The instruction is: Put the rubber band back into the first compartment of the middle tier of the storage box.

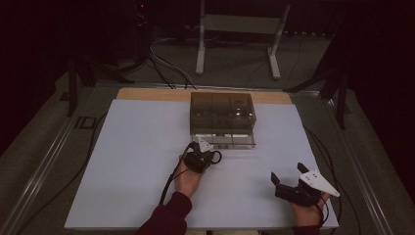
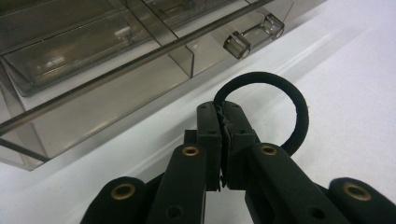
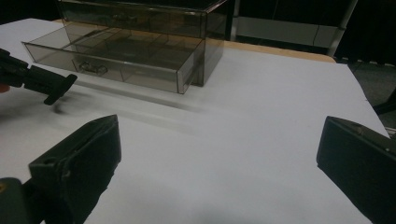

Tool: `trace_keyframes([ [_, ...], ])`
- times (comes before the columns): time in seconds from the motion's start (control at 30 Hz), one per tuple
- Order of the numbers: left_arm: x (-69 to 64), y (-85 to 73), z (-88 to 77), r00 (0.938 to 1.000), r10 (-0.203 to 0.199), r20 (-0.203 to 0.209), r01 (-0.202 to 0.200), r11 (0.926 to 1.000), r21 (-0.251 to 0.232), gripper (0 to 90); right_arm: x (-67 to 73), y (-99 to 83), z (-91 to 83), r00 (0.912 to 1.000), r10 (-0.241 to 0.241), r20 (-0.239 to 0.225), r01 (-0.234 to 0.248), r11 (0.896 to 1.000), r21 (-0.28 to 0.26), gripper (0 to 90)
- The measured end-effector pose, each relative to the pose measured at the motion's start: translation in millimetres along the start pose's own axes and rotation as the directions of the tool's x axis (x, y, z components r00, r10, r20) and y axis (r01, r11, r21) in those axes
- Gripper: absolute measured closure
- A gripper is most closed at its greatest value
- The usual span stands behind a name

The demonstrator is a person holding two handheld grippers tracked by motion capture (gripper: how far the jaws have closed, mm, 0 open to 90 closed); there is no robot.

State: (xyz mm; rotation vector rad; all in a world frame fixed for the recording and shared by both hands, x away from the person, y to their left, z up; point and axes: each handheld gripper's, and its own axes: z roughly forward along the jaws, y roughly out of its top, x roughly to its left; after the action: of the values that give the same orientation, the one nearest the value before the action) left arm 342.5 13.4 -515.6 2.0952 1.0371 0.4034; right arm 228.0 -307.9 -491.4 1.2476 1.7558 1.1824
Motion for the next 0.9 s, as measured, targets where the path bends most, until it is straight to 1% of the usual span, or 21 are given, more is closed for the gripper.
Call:
trace_keyframes([
  [0.27, -0.6, 3.0, -1.9, 1.0, 0.005, 0.002, -0.005, 1.0, -0.007, 88.6, -0.3, 0.0, -0.3, 1.0, 0.001, 0.001, -0.001, 1.0, -0.001, 0.4],
  [0.9, -1.2, 6.6, -7.5, 1.0, -0.003, 0.009, 0.003, 0.9995, -0.032, 88.7, -0.1, 0.0, -0.4, 1.0, 0.001, 0.001, -0.001, 1.0, 0.0, 0.4],
])
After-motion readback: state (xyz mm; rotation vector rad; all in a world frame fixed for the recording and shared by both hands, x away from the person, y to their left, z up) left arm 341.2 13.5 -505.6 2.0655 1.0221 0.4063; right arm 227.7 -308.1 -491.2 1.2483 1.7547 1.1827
